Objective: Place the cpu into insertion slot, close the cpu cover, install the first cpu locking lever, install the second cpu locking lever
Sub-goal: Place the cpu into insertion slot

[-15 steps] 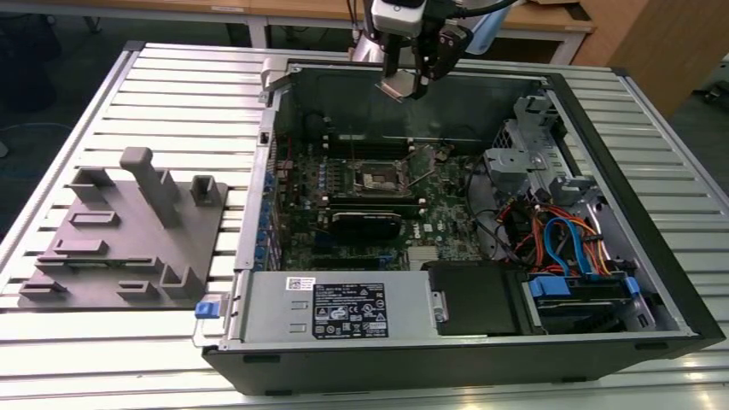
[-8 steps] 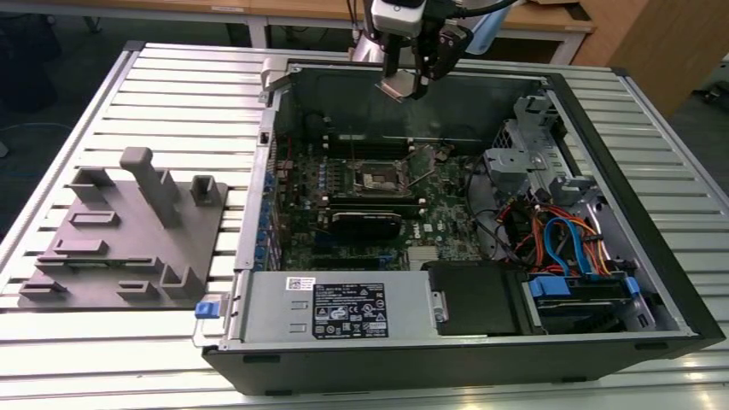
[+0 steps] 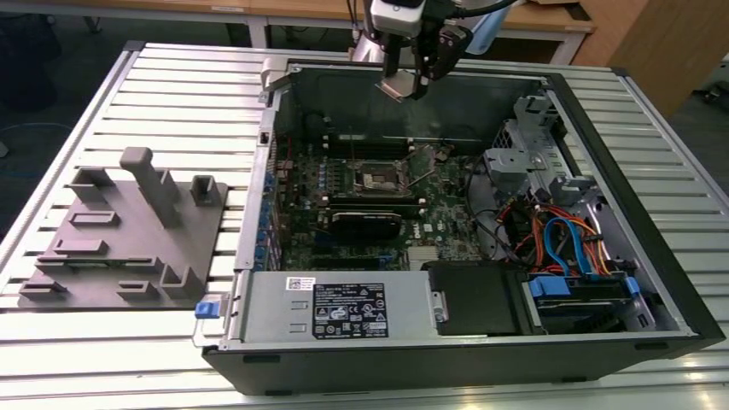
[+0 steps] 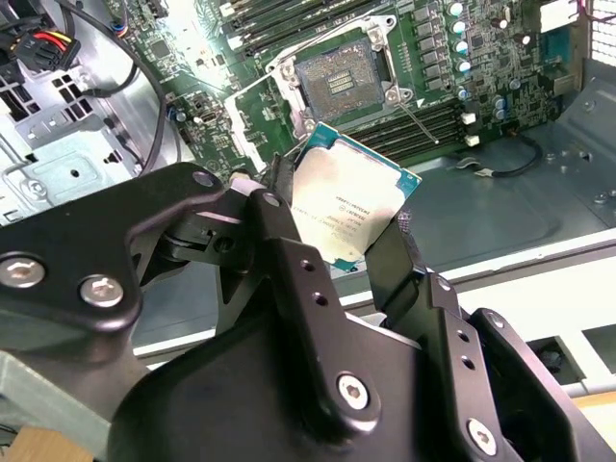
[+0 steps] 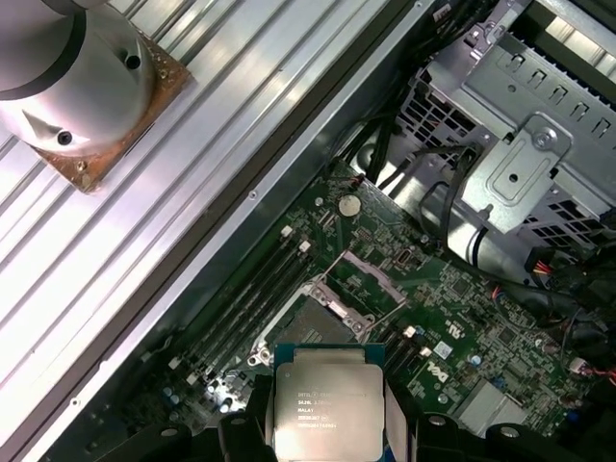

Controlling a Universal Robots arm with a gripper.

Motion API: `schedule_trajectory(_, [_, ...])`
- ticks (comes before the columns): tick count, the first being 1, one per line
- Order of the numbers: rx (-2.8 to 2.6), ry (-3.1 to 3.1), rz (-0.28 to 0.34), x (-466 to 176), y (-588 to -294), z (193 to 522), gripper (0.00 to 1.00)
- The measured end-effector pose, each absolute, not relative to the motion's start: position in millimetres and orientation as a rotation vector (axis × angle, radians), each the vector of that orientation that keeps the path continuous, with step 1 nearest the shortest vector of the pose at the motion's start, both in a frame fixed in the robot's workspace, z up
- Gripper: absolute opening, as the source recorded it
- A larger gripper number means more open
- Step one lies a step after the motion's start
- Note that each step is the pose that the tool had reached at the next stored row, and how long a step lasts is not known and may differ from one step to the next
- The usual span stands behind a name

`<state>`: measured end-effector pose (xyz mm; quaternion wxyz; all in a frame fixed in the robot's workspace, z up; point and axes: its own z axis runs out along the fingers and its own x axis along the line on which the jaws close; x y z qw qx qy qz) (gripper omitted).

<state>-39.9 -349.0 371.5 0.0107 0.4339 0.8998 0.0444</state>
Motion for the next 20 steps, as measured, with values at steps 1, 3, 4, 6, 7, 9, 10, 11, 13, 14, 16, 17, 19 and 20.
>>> schedule_trajectory(1, [1.362,2.804,0.138,-39.9,-349.0,371.5,0.54])
schedule_trajectory(3, [1.381,2.794,0.138,-39.9,-349.0,371.4,0.54])
schedule_trajectory(4, [1.395,2.786,0.138,-39.9,-349.0,371.3,0.54])
schedule_trajectory(6, [1.423,2.771,0.137,-39.9,-348.9,371.2,0.54])
schedule_trajectory(7, [1.437,2.764,0.137,-39.9,-349.0,371.1,0.54])
schedule_trajectory(9, [1.463,2.748,0.137,-39.9,-349.0,371.0,0.54])
schedule_trajectory(10, [1.477,2.741,0.137,-39.9,-349.0,370.9,0.54])
schedule_trajectory(11, [1.491,2.733,0.136,-39.9,-349.0,370.8,0.54])
schedule_trajectory(13, [1.520,2.716,0.136,-39.9,-349.0,370.6,0.54])
schedule_trajectory(14, [1.534,2.707,0.136,-39.9,-349.0,370.5,0.54])
schedule_trajectory(16, [1.560,2.691,0.135,-39.9,-349.0,370.4,0.54])
schedule_trajectory(17, [1.574,2.683,0.135,-39.9,-349.0,370.3,0.54])
schedule_trajectory(19, [1.600,2.666,0.135,-39.9,-349.0,370.0,0.54])
schedule_trajectory(20, [1.614,2.657,0.134,-39.9,-349.0,369.9,0.54])
